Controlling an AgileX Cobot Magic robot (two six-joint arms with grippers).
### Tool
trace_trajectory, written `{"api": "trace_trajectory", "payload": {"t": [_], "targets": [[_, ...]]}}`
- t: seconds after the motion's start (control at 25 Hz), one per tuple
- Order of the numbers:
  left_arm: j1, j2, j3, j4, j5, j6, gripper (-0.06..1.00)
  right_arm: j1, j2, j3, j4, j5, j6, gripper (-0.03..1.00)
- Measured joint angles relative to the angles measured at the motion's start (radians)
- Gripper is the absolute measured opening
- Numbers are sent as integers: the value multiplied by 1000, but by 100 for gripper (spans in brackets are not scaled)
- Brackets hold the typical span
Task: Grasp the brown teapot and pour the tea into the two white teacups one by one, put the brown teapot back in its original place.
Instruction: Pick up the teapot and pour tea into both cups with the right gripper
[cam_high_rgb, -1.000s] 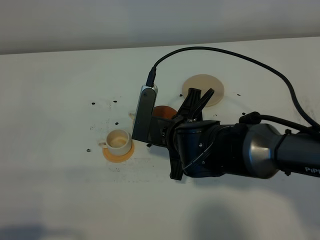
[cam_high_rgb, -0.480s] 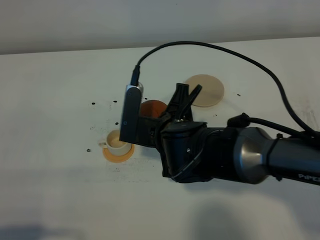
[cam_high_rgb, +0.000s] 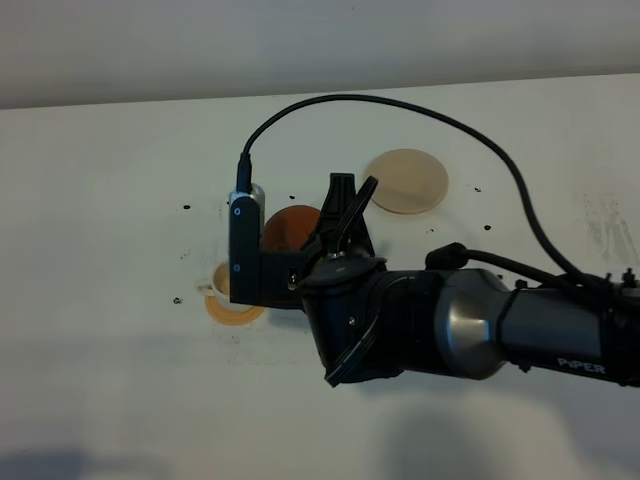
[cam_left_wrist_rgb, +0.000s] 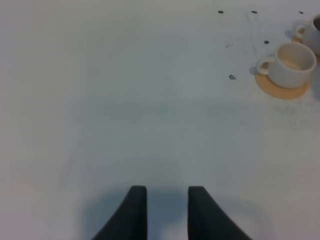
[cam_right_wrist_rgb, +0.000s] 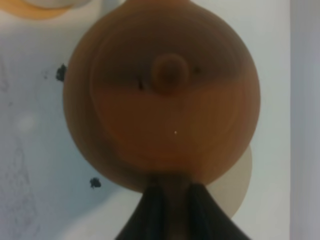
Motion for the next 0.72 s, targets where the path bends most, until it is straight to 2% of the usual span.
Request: {"api": "trace_trajectory", "payload": {"t": [0.72], "targets": [[0,0,0,0,0,0,22,52,13,0,-73,48,-6,9]]}}
